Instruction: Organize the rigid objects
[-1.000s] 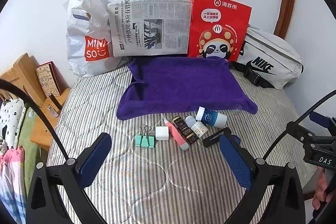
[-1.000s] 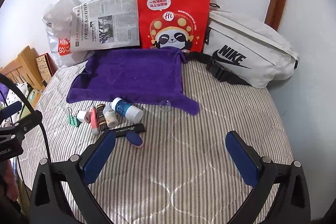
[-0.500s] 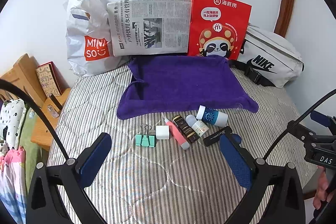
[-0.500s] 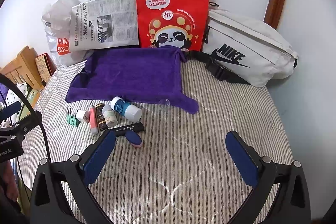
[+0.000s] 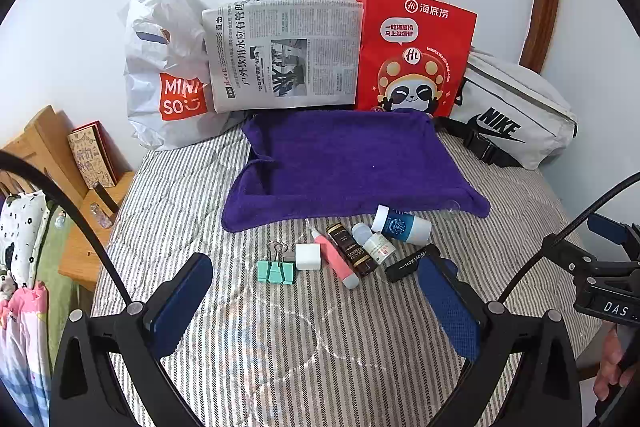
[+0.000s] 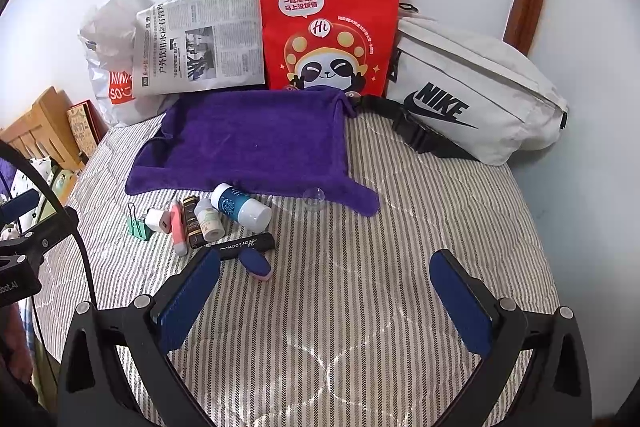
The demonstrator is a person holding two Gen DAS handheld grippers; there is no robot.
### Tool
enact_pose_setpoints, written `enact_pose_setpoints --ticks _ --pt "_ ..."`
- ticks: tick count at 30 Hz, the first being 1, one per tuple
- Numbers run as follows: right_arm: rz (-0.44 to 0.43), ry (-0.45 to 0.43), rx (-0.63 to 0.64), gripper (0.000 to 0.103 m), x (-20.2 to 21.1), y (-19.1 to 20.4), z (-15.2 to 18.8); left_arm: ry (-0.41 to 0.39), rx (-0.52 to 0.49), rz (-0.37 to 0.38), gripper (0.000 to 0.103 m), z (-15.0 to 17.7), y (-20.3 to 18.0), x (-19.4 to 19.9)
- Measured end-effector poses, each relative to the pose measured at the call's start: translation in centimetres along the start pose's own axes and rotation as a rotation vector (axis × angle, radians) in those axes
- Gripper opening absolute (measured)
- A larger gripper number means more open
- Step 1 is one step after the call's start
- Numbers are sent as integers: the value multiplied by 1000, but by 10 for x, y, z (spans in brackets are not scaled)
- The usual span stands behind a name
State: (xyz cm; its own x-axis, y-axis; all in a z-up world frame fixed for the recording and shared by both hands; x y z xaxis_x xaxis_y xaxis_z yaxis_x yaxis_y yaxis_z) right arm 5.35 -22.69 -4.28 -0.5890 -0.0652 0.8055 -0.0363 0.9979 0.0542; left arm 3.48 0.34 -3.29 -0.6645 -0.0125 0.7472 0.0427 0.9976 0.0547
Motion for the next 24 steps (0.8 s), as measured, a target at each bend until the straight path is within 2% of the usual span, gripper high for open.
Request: enact_pose_setpoints --ticks 14,24 --pt "0 11 -3 103 -7 0 0 10 -2 3 103 -3 0 -5" --pt "-16 25 16 103 -21 1 1 50 -2 -9 103 2 9 -32"
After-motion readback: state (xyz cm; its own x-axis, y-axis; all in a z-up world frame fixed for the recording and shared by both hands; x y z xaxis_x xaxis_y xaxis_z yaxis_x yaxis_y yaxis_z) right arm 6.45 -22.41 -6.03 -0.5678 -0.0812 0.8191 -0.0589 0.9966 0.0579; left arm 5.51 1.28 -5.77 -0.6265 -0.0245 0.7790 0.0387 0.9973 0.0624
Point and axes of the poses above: each gripper's, at about its wrist camera, not at the fingertips, and x roughly against the way its jaws point, y to its left, z to its underside, the point moved 6 cm from there along -x, roughly the way its jaws point, and after that the axes turned 5 degrees about -x, right-handed, at the moved point
